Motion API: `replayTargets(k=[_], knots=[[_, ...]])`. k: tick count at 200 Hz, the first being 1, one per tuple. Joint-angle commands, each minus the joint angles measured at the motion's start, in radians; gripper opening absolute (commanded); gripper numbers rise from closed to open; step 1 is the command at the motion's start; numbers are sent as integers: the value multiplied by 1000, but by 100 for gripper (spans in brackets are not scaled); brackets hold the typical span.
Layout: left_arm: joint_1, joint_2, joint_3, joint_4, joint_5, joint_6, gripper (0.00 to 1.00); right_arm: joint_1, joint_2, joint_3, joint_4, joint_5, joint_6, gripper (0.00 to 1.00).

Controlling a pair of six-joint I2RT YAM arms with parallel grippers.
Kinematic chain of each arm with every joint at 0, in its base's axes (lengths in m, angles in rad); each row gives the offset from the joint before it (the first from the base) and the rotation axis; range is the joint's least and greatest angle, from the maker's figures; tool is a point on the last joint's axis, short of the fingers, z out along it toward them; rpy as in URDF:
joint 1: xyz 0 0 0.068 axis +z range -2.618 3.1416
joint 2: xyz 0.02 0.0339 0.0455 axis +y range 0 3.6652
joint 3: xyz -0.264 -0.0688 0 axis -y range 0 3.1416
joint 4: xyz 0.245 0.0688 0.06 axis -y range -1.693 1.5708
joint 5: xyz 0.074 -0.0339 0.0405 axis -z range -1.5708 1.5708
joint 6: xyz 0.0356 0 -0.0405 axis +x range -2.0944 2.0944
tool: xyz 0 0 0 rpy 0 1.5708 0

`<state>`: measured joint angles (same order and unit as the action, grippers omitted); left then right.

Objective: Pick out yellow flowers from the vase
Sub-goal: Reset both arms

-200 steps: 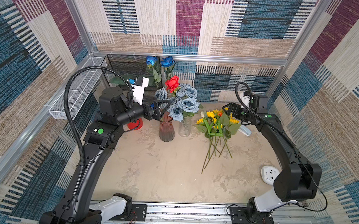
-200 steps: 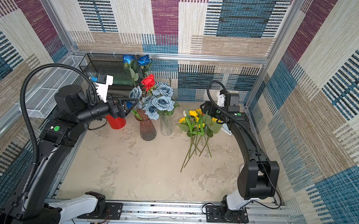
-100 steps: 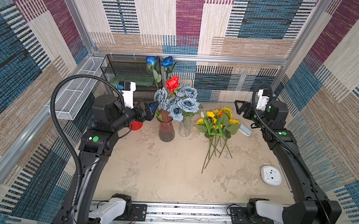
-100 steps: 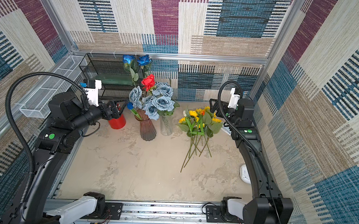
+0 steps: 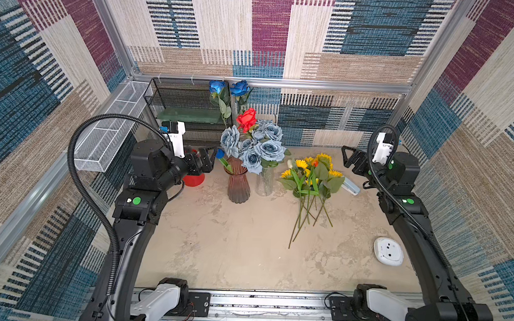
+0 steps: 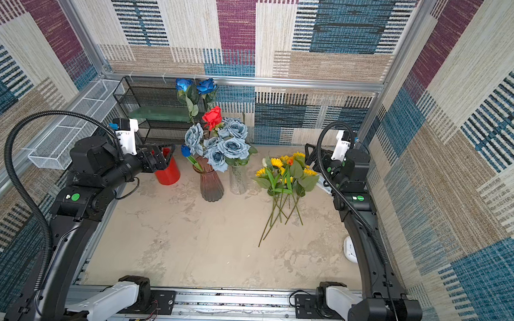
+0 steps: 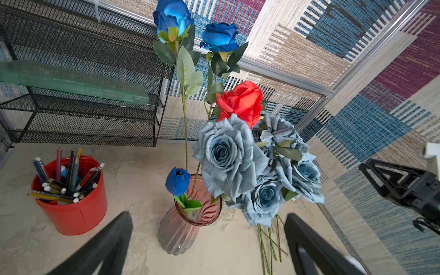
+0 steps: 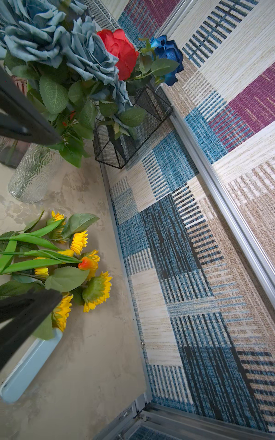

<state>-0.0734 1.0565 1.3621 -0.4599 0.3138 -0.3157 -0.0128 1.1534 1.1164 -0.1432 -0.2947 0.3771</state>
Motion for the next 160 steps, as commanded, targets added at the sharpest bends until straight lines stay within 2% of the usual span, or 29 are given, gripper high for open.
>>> replayTargets(k=[1, 60, 104, 160], knots=[[9, -5, -10, 37, 3, -34, 99, -2, -6, -12, 55, 10, 8, 96], [30, -28, -65, 45, -29, -39, 99, -10, 11, -44, 73, -2, 12, 96], [51, -37, -109, 6, -110, -33, 99, -32, 11, -83, 96, 13, 16, 96], [103, -63, -254, 45, -234, -91, 99, -74, 0, -170, 154, 34, 50, 96]])
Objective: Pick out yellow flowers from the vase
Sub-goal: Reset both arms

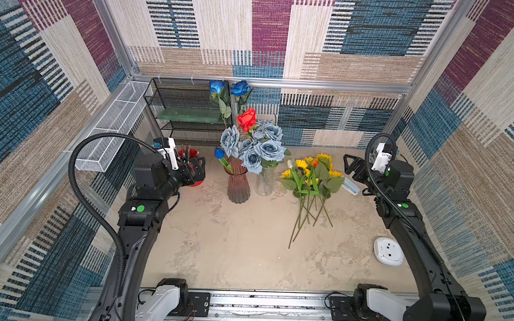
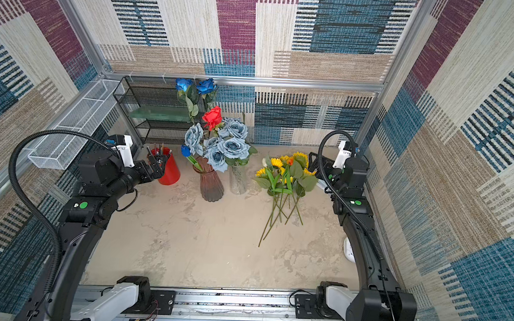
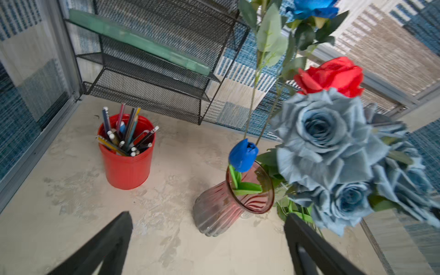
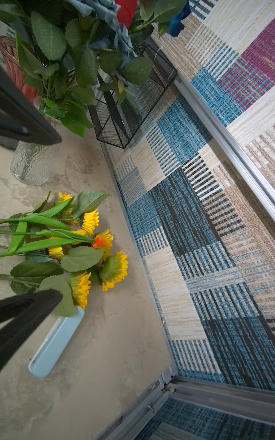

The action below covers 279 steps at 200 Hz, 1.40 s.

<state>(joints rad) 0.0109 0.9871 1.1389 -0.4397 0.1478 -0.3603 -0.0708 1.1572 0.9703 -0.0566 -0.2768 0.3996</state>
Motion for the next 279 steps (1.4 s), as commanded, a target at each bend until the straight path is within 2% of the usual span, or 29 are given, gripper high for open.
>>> replayTargets(k=[1, 25, 50, 68, 88, 107, 127, 166, 179, 197, 211, 236, 259, 268, 279], knots=[[21, 7, -32, 24, -68, -48, 99, -17, -3, -26, 69, 16, 27, 96], [49, 13, -71, 41, -52, -87, 99, -36, -6, -51, 88, 27, 36, 96], [64, -1, -128, 73, -93, -113, 99, -47, -32, -108, 143, 68, 40, 96], [67, -10, -160, 72, -111, -98, 99, -57, -27, -131, 144, 126, 44, 96], [67, -26, -179, 41, -142, -69, 99, -76, 1, -139, 149, 132, -11, 96], [67, -57, -217, 21, -252, -83, 99, -91, 20, -166, 194, 123, -50, 96], [58, -113, -304, 37, -360, -144, 99, -92, 31, -233, 282, 166, -62, 96], [14, -329, -536, 132, -610, -260, 99, -52, 34, -410, 522, 330, -179, 96], [-15, -360, -601, 200, -668, -229, 99, -23, 43, -448, 567, 381, -228, 96], [-26, -307, -608, 203, -696, -239, 99, 14, 75, -475, 614, 412, -280, 96], [-79, -237, -619, 247, -766, -250, 99, 38, 99, -488, 637, 442, -292, 96], [-192, -106, -676, 468, -929, -151, 99, 54, 134, -511, 697, 468, -289, 96], [-196, 1, -789, 764, -1083, -83, 99, 48, 147, -538, 750, 463, -293, 96], [-183, 35, -811, 879, -1084, -6, 99, 46, 143, -551, 778, 460, -295, 96], [-163, 63, -794, 884, -1036, 42, 99, 46, 138, -566, 815, 464, -300, 96]])
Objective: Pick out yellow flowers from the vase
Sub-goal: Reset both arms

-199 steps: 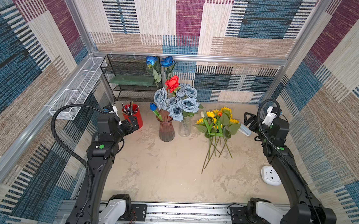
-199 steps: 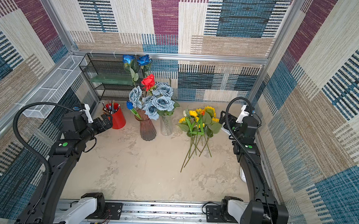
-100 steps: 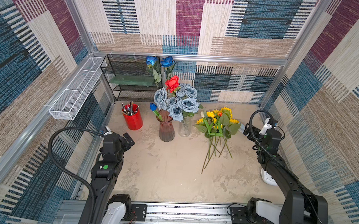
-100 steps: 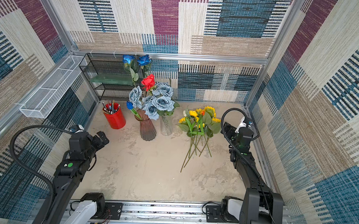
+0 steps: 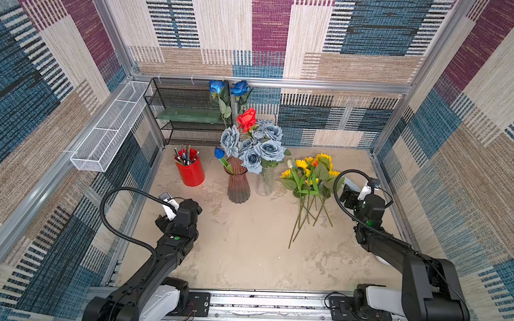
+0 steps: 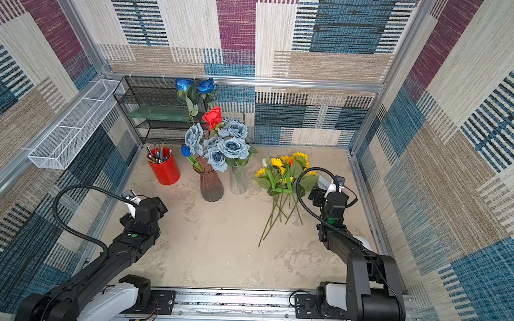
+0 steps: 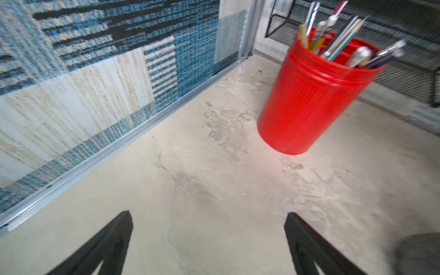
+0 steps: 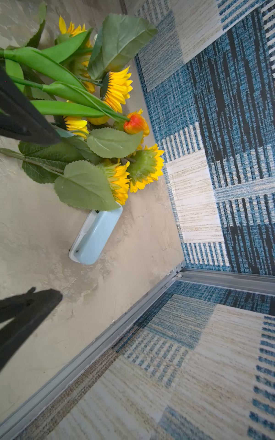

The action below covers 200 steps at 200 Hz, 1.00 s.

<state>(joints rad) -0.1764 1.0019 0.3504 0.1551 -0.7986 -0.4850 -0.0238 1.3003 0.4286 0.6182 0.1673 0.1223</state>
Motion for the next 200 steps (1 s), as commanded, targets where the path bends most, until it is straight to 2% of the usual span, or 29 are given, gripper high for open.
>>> replayTargets(k=[1, 24, 40, 62, 79, 92, 112, 124, 134, 151, 168, 182, 200], knots=[[26, 52, -4, 289, -85, 169, 99, -1, -7, -25, 141, 20, -22, 96], [63, 169, -20, 413, 11, 248, 99, -2, 0, -14, 131, 19, -24, 96], [93, 229, -32, 446, 104, 252, 99, -3, 12, -8, 118, 20, -24, 96], [111, 313, -75, 673, 239, 334, 100, -10, 28, -30, 144, 8, -31, 96], [115, 345, -25, 618, 326, 373, 99, -10, 22, -59, 183, -8, -36, 96], [115, 381, -19, 654, 378, 412, 99, -10, 19, -92, 228, -21, -41, 96], [119, 392, -5, 631, 437, 431, 99, -9, 49, -175, 388, -20, -42, 96], [123, 430, 11, 638, 549, 474, 99, -8, 74, -201, 454, -24, -42, 96], [123, 502, 43, 660, 599, 510, 99, -7, 83, -211, 482, -42, -52, 96], [144, 494, 87, 553, 617, 482, 99, 2, 91, -225, 511, -66, -72, 96], [144, 504, 69, 605, 612, 484, 99, 16, 148, -235, 589, -92, -105, 96], [156, 512, 108, 537, 596, 461, 99, 25, 159, -164, 458, -160, -150, 96], [176, 511, 115, 523, 629, 447, 99, -17, 174, -141, 434, -222, -120, 96]])
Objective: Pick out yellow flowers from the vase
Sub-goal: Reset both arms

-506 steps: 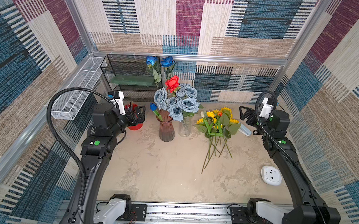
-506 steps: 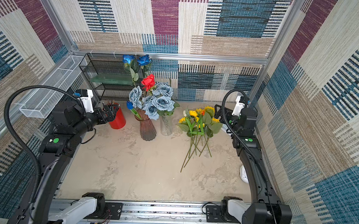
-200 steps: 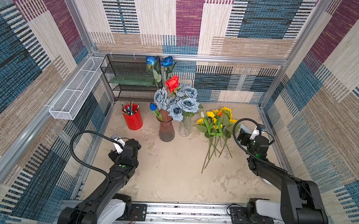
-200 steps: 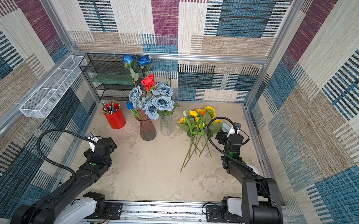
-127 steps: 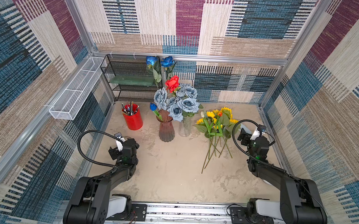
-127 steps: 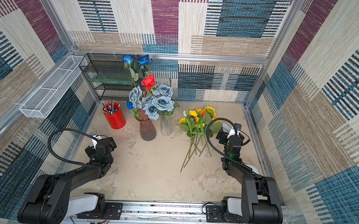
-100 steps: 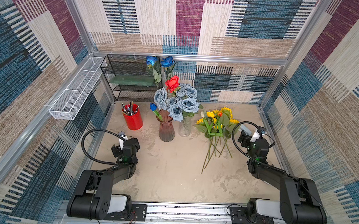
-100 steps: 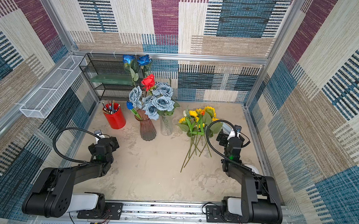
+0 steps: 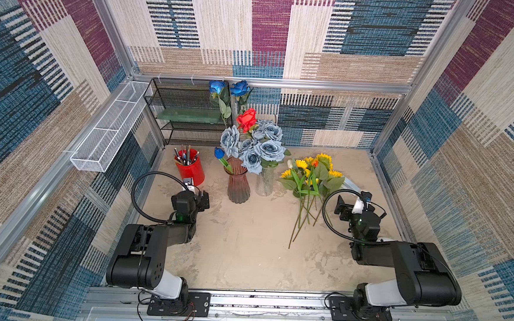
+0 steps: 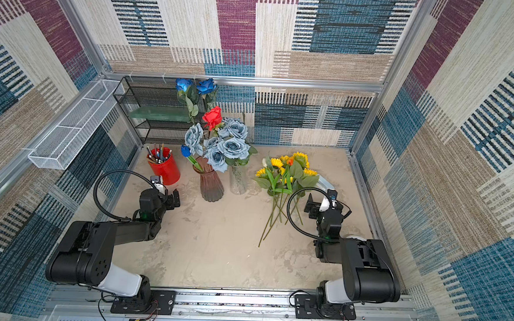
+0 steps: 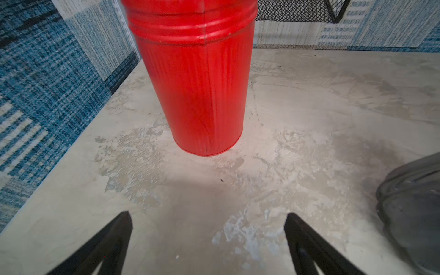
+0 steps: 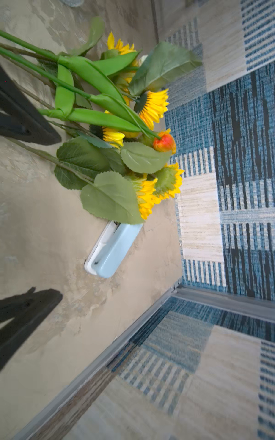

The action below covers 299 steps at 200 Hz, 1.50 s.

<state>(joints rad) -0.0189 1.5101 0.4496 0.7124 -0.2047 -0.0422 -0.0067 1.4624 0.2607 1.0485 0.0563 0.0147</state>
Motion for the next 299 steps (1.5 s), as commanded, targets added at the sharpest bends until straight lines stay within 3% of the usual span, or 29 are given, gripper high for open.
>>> replayTargets(k=[1, 89, 299], knots=[[19, 2, 15, -34, 35, 4, 99, -36, 12, 27, 5, -113, -12, 96], [19, -2, 12, -34, 40, 3, 99, -19, 12, 42, -28, -48, -1, 96], [20, 0, 14, -34, 41, 2, 100, -10, 13, 44, -28, -32, -7, 96]])
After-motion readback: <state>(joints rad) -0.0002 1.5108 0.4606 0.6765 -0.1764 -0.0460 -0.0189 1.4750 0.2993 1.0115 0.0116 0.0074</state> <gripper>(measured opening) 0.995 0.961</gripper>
